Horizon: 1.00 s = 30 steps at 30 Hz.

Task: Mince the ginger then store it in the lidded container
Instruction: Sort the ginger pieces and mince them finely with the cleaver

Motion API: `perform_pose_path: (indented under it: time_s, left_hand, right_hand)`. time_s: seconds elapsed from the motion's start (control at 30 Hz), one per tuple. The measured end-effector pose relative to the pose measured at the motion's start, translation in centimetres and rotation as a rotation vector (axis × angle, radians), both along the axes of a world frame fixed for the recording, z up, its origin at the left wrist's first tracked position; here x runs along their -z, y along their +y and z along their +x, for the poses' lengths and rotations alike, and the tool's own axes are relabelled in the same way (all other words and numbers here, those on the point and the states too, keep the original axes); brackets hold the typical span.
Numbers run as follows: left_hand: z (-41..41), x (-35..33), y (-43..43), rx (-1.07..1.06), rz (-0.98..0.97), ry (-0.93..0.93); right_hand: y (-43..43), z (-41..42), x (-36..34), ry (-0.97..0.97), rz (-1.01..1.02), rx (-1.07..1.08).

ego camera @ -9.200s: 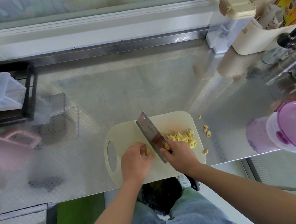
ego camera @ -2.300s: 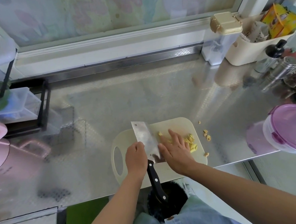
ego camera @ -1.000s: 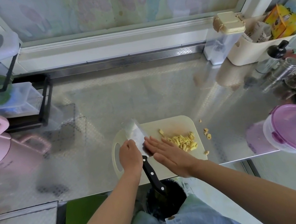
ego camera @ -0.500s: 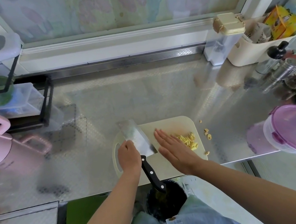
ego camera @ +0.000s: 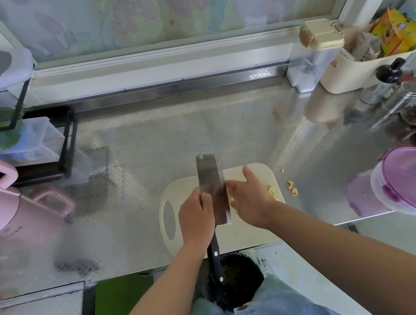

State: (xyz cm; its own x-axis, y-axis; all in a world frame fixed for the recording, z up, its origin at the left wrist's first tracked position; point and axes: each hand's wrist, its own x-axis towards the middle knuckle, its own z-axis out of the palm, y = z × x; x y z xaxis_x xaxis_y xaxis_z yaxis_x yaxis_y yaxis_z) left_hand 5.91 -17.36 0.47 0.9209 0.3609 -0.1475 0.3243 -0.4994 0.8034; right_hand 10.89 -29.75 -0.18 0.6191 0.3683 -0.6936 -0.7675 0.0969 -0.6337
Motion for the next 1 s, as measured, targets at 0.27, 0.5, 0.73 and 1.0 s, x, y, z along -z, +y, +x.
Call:
perform_pose_path:
  time_s: [0.27, 0.5, 0.73, 1.0]
  left_hand:
    - [-0.1, -0.2, 0.4, -0.096, 0.0, 0.017]
    - [0.2, -0.3, -0.4, -0.1, 0.042, 0.03]
    - [0.3, -0.5, 0.4, -0.116, 0.083, 0.074]
    - [0.7, -0.5, -0.3, -0.119, 0.004, 0.065]
  right_hand:
    - [-0.9, -0.1, -1.3, 0.061, 0.04, 0.121]
    - [-0.6, -0.9, -2.7, -0.013, -0.059, 0.008]
    - [-0.7, -1.8, -2.7, -0.286, -0.346, -0.086]
    - [0.1, -3.4, -2.7, -0.707, -0.695, -0.416]
